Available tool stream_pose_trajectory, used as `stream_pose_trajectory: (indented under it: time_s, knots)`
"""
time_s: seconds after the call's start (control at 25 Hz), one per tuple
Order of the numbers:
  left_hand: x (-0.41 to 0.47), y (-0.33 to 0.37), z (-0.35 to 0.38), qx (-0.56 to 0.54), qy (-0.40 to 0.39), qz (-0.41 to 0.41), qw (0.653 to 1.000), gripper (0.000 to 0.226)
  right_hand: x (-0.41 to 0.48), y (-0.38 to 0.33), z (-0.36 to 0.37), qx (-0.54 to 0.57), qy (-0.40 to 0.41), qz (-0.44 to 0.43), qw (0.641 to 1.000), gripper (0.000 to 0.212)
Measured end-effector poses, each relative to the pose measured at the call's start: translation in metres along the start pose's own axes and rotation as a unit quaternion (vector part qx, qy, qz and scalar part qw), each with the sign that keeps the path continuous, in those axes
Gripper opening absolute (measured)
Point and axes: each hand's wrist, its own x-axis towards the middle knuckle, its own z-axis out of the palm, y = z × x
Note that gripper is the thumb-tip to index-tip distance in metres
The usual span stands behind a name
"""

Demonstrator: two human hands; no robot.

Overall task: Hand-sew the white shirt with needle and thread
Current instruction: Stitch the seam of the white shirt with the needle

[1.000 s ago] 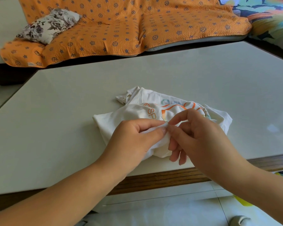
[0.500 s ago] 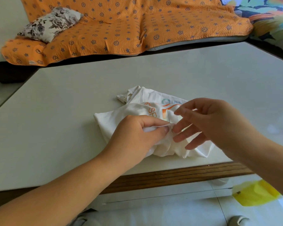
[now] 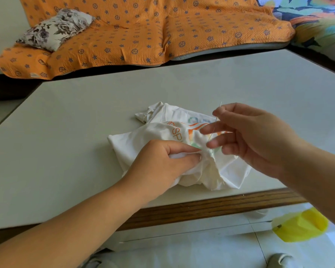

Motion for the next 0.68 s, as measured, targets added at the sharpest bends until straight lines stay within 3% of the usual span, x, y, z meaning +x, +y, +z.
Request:
stream_pose_trajectory:
  time_s: [0.12,0.28,0.52,0.68]
  knots:
    - [0.001,0.0,-0.002,-0.041,-0.007,-0.033,0.999,0.011,0.011,-0.007,-0.009,0.161,-0.02,0.03,0.986,0.01]
    - [0.001,-0.001,-0.005,-0.08,-0.04,-0.059,0.994,0.011,0.025,-0.013,-0.018,0.181,-0.006,-0.045,0.982,0.013]
    - [0.002,-0.003,-0.012,-0.093,-0.061,-0.083,0.99,0.013,0.036,-0.018,-0.032,0.005,0.07,-0.131,0.989,0.015]
    - [0.001,-0.002,-0.013,-0.092,-0.068,-0.087,0.99,0.011,0.04,-0.015,-0.039,-0.149,0.144,-0.176,0.962,0.011]
